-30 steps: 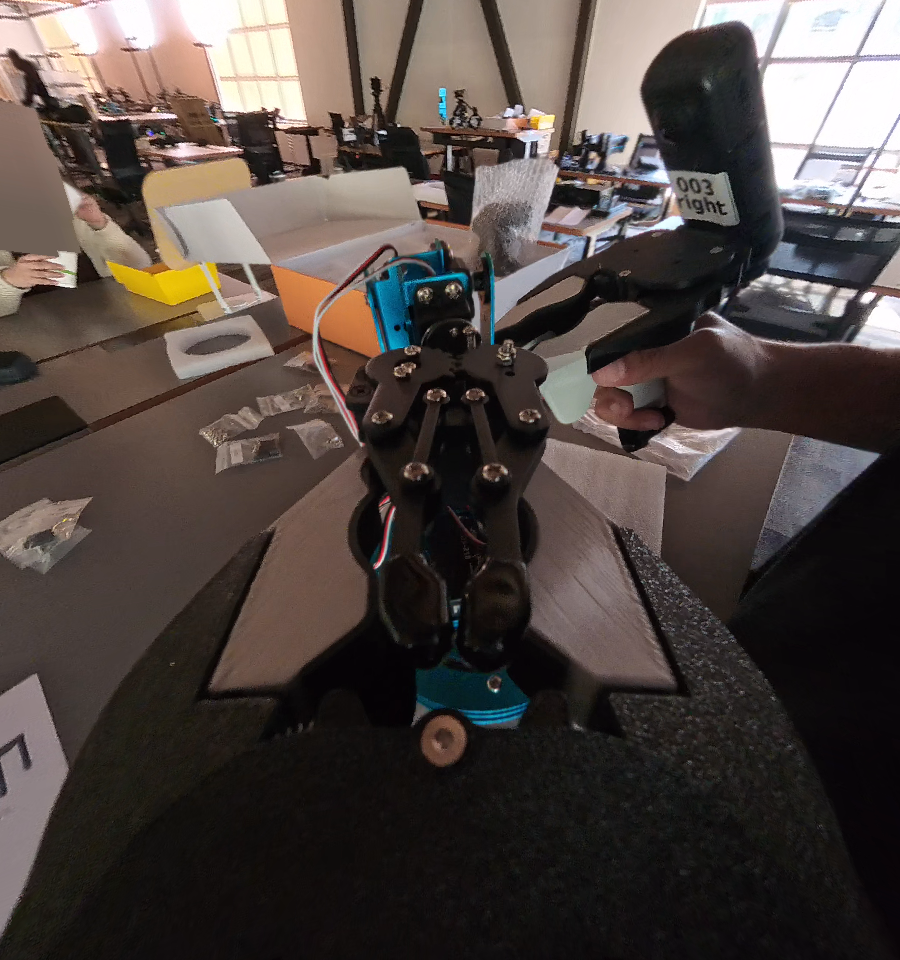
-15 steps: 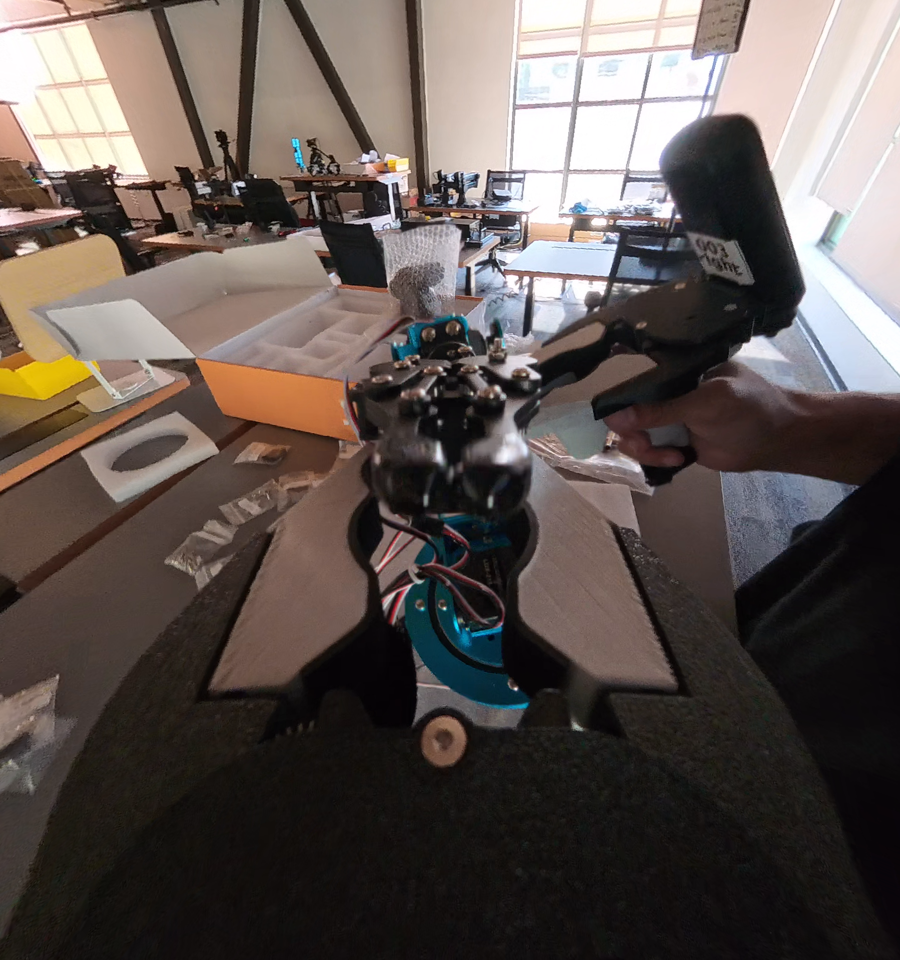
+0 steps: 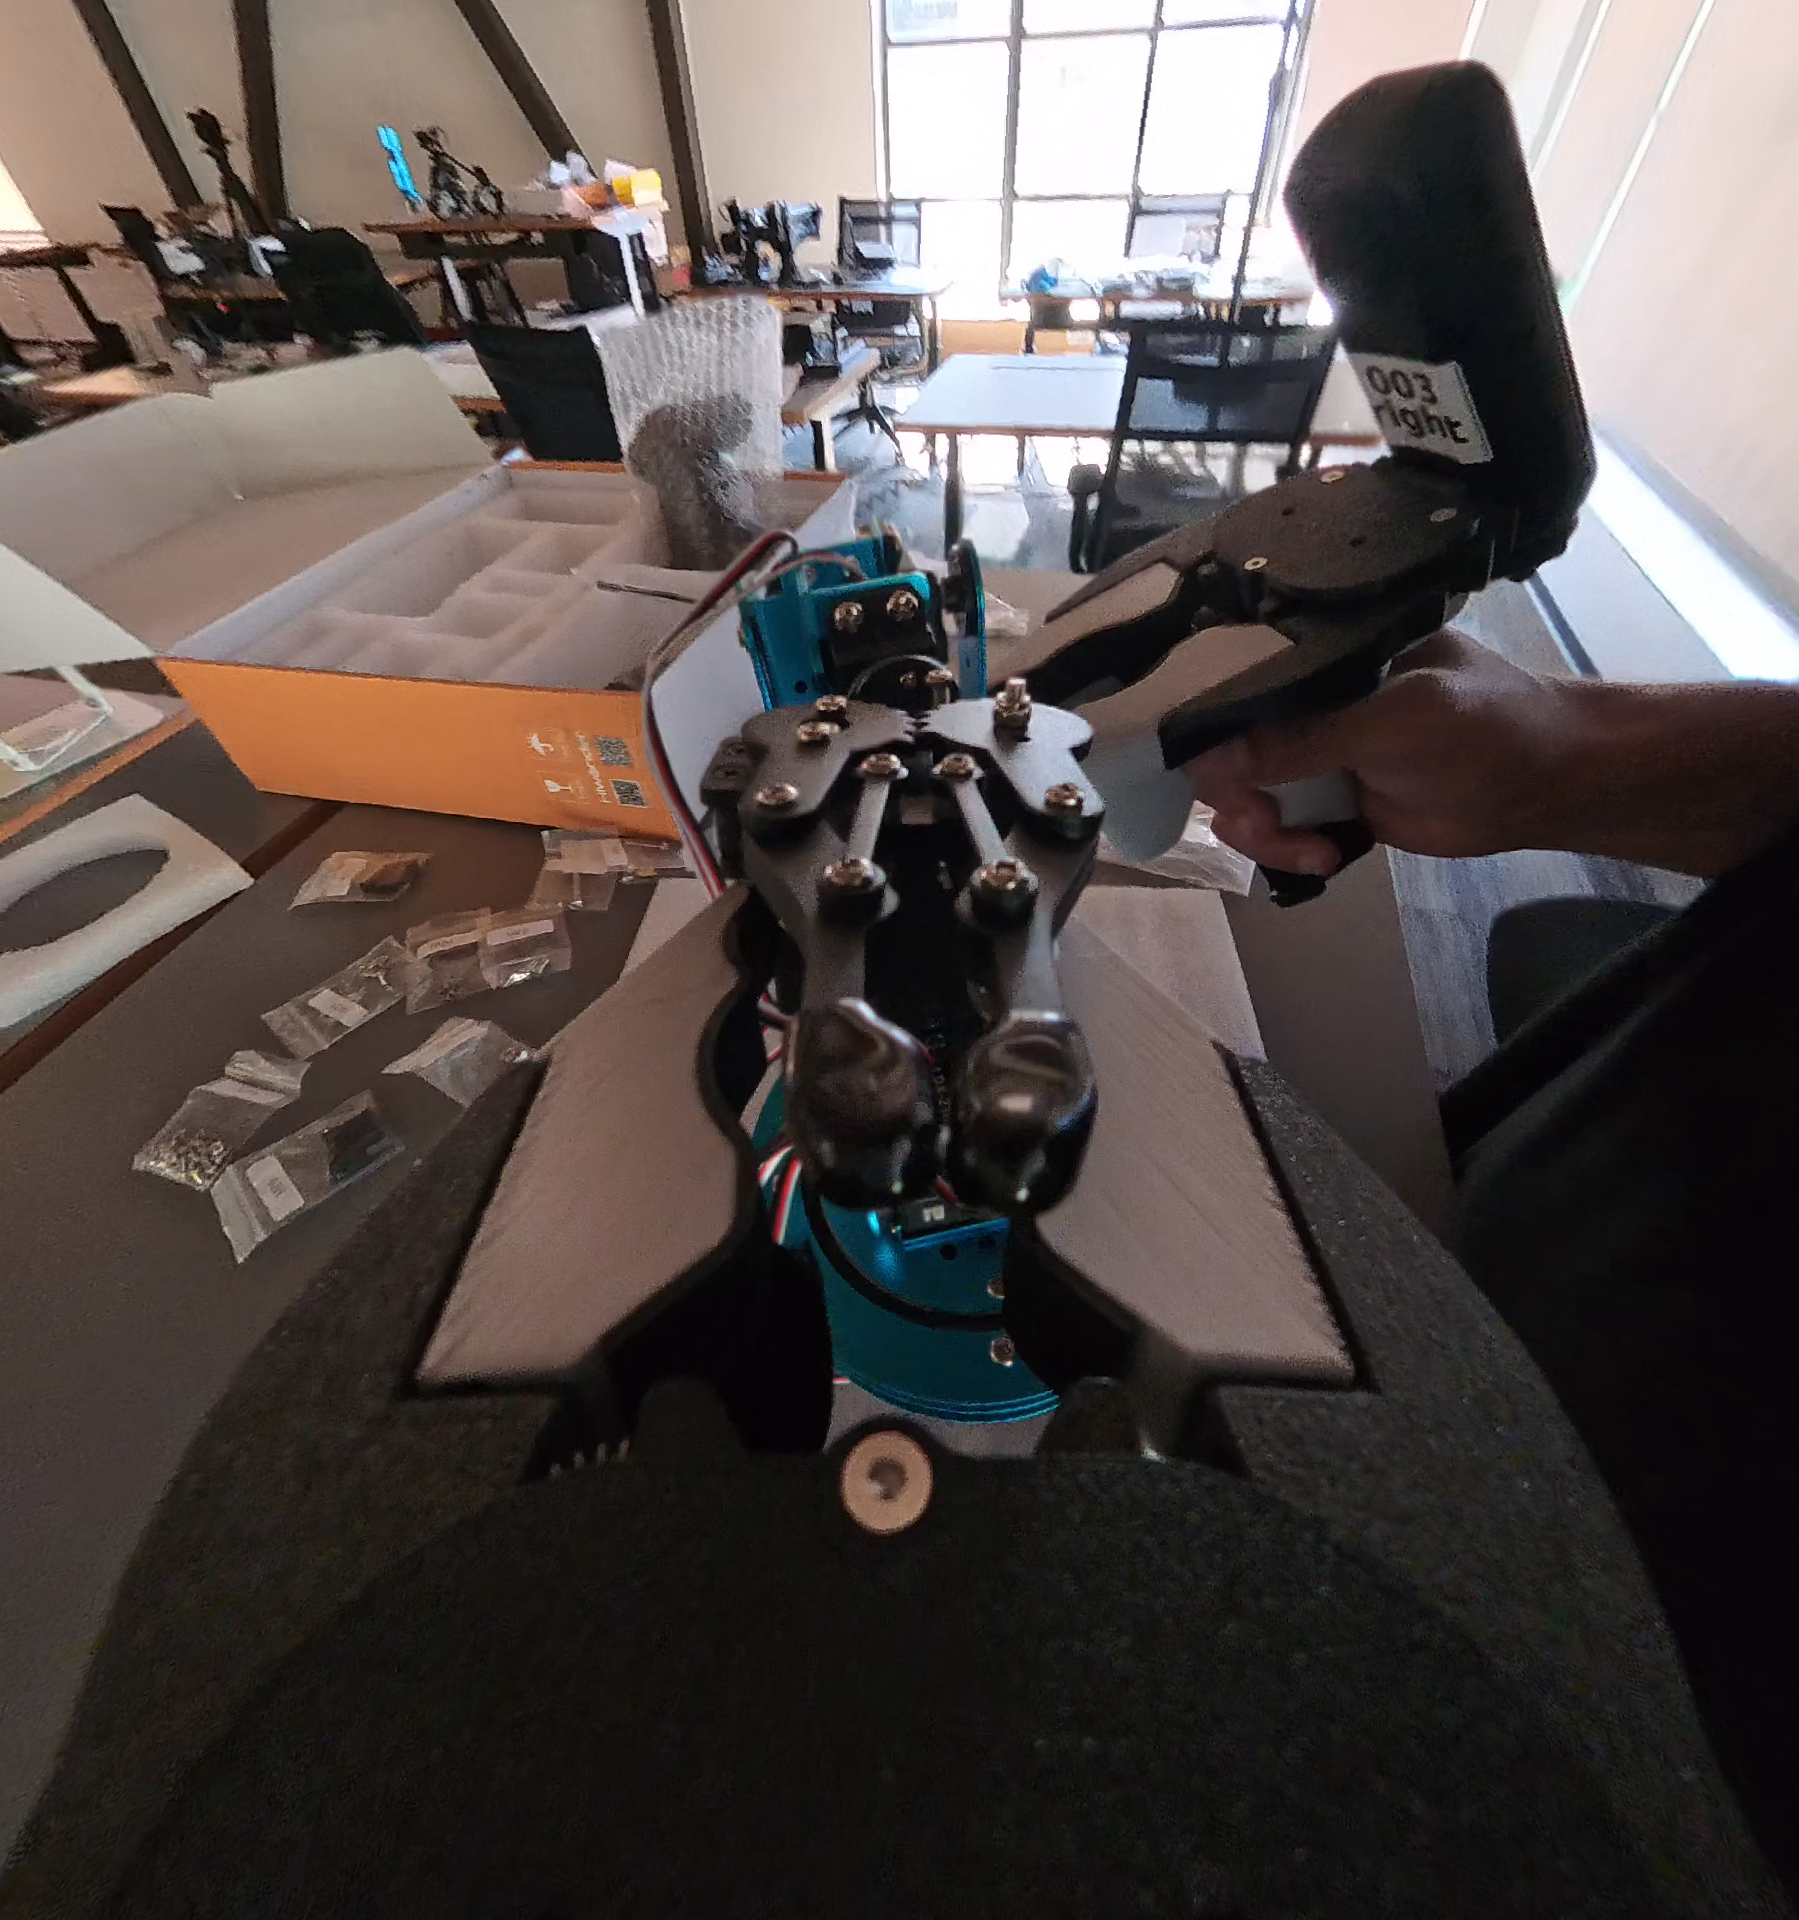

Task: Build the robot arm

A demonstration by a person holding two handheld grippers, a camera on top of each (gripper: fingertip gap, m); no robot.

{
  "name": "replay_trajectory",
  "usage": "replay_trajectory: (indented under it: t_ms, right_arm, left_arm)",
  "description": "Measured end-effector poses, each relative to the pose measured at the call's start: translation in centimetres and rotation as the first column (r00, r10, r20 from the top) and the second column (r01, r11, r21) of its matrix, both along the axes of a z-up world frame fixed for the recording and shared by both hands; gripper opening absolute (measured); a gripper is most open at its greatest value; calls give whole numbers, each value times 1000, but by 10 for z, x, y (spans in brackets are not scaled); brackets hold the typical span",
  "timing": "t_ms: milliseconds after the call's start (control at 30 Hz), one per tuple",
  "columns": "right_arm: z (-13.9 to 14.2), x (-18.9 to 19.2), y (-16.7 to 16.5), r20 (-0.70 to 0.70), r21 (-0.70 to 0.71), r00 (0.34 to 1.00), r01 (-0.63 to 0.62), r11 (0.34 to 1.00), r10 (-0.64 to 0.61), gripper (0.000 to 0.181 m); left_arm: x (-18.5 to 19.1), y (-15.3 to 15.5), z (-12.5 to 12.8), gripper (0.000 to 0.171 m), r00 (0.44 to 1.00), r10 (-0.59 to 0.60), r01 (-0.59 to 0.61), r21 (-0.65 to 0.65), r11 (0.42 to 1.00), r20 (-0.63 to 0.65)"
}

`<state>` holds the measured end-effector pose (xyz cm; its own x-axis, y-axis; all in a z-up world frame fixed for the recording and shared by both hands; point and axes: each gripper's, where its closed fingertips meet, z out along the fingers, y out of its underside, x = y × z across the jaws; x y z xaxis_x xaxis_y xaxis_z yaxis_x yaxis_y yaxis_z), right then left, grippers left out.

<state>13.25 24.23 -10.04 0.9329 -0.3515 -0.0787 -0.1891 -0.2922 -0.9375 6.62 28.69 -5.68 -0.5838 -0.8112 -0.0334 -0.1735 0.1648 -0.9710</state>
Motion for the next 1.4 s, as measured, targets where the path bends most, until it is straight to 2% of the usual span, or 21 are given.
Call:
replay_trajectory:
  t_ms: [133, 333, 400, 467, 600, 733, 833, 867, 933, 1033, 1100, 1233, 1400]
  right_arm:
    - [-11, 5, -10, 52, -56, 999, 3, 998, 0, 27]
    - [-16, 6, -16, 17, -19, 1000, 12, 1000, -11, 27]
    - [-15, 4, -15, -34, 18, 999, -13, 1000, 14, 33]
    - [-12, 1, -12, -80, 69, 995, -49, 996, 54, 49]
    - [-5, 2, -8, -63, 119, 994, -80, 990, 88, 59]
    - [-3, 7, 8, -37, 132, 993, -104, 986, 109, 59]
    - [-4, 13, 15, -25, 123, 994, -103, 987, 107, 47]
    - [-5, 14, 16, -14, 116, 995, -99, 988, 102, 46]
    - [-5, 17, 17, 7, 107, 997, -75, 991, 75, 42]
    - [-8, 21, 14, 55, 73, 997, -53, 996, 49, 36]
    - [-9, 22, 13, 98, 45, 995, -36, 998, 31, 32]
    - [-10, 21, 13, 78, 28, 997, -3, 1000, 1, 30]
    - [-9, 22, 14, 7, 41, 1000, 21, 999, -22, 29]
  left_arm:
    - [7, -11, 12, 44, 997, -70, 72, 69, 995, -42]
    - [15, -20, 26, 44, 985, -148, 153, 53, 987, -91]
    - [16, -20, 24, 44, 984, -147, 154, 72, 985, -101]
    - [16, -21, 25, 44, 984, -145, 153, 64, 986, -106]
    - [16, -24, 23, 44, 984, -135, 141, 43, 989, -118]
    - [14, -23, 23, 45, 988, -108, 110, 13, 994, -112]
    - [15, -22, 23, 46, 991, -82, 83, -2, 997, -109]
    - [15, -21, 23, 52, 992, -72, 72, -4, 997, -108]
    - [12, -16, 21, 77, 992, -43, 42, -5, 999, -119]
    - [-1, -1, 4, 108, 986, 18, -23, -29, 999, -165]
    - [-13, 7, -27, 122, 968, 58, -69, -38, 997, -243]
    - [-22, -4, -82, 127, 941, 121, -153, -78, 985, -317]
    - [-9, -17, -98, 123, 949, 180, -180, 21, 983, -259]
